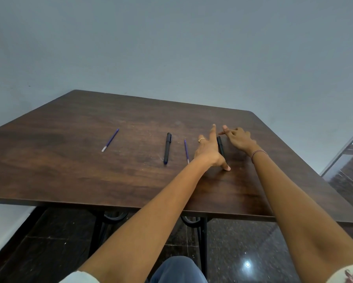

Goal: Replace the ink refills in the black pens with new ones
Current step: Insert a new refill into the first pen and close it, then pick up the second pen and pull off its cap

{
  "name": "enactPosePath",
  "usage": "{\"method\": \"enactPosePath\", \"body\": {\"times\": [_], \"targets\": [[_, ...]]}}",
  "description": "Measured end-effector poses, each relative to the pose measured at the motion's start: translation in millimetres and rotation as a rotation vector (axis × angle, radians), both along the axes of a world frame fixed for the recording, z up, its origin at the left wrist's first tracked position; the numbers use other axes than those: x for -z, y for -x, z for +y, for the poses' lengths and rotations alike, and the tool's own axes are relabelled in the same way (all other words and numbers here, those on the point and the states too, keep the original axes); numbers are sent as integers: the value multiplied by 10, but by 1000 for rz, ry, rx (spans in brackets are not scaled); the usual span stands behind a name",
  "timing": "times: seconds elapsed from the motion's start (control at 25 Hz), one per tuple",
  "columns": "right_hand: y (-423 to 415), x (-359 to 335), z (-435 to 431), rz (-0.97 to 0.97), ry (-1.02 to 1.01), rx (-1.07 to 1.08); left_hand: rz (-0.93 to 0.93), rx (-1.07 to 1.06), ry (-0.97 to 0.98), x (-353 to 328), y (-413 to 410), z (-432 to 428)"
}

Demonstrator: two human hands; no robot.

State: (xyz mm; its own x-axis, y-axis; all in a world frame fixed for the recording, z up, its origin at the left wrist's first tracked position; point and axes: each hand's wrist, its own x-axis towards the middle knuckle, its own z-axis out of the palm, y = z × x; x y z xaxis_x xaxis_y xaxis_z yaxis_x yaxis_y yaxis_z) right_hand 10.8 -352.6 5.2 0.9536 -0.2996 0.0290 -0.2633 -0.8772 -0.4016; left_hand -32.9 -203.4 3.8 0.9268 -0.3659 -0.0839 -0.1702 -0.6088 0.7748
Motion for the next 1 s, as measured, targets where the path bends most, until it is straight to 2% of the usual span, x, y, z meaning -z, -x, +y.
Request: {"method": "enactPosePath", "body": {"times": [0.16,0.24,0.32,0.36,0.52,0.6,0.8,1.0], "targets": [[-81,-62,76,-119,8,46,-73,13,196,-18,38,182],[-114,-152,210,-191,-24,18,-280,-41,131,-80,22,407],[-140,-211,402,-227,-59,-53,-496,-69,-26,-123,-29,712],[-164,-222,524,-237,-86,-89,-544,-67,-94,-123,-47,871],[-312,-150,935,-207,-220,-247,-491,30,-297,39,-119,1364],[-380,-96,1099,-152,-296,-298,-431,44,-266,97,-145,1519],[-402,-78,1333,-9,-352,-352,-286,1,-18,136,-154,1722],[-415,-20,1441,1,-370,-361,-265,61,-72,134,-155,1740]]}}
